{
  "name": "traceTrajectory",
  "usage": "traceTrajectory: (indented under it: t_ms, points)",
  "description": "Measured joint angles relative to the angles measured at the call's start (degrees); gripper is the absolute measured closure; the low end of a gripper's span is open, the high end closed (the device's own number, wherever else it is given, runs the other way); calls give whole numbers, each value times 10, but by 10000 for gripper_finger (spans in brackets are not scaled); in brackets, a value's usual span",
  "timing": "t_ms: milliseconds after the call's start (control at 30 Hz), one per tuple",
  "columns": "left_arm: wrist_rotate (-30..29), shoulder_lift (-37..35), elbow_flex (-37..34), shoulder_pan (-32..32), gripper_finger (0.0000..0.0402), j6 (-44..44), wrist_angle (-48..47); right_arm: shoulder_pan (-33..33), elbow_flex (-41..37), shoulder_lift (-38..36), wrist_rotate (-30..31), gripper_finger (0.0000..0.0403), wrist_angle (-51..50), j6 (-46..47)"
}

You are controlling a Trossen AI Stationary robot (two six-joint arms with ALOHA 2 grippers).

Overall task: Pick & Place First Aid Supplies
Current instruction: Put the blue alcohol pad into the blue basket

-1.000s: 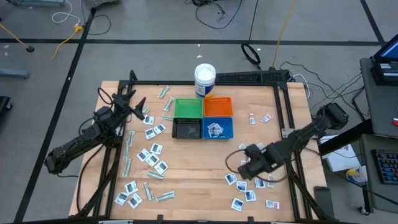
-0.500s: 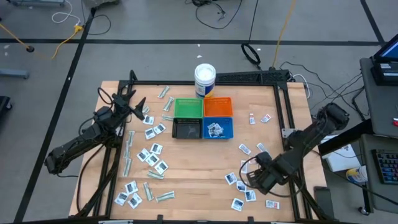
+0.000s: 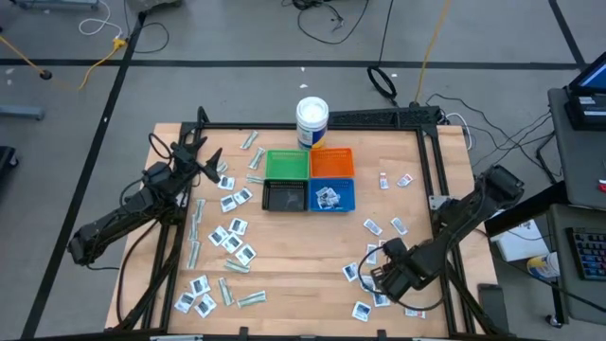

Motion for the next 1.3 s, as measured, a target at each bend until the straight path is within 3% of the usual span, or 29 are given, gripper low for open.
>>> traceTrajectory:
  t_ms: [500, 633, 800, 967, 1300]
  points:
    - [0, 0, 0, 0, 94, 0, 0, 0, -58, 31, -23, 281, 106, -9]
    - [0, 0, 0, 0, 94, 0, 0, 0, -68, 31, -23, 316, 111, -20]
    - [0, 0, 0, 0, 94, 0, 0, 0, -78, 31, -24, 389, 121, -32]
    - [0, 0, 0, 0, 94, 0, 0, 0, -77, 26, -23, 393, 122, -42]
    - [0, 0, 0, 0, 94, 0, 0, -38, -21, -29, -21, 401, -4, -109]
